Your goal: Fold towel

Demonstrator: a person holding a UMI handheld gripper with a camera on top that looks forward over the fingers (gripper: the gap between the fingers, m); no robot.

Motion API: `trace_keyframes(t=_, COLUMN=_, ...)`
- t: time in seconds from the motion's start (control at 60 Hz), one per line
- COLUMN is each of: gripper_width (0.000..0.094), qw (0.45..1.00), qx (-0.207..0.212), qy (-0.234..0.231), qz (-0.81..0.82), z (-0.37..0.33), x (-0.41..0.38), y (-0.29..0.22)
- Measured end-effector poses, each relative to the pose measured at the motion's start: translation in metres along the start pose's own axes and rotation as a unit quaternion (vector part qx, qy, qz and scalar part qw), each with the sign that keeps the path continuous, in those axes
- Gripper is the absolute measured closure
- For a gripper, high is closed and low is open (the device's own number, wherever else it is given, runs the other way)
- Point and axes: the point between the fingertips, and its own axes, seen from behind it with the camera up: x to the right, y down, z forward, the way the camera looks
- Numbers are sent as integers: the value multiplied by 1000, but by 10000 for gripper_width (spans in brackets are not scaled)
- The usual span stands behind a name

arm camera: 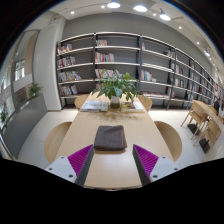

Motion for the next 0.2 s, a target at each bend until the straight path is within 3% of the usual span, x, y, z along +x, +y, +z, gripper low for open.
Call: trace_keyframes(t=0.2, gripper_width=152, qw=1000, qx=15, qy=-4, qz=0, z=-13, x=-5, y=-7)
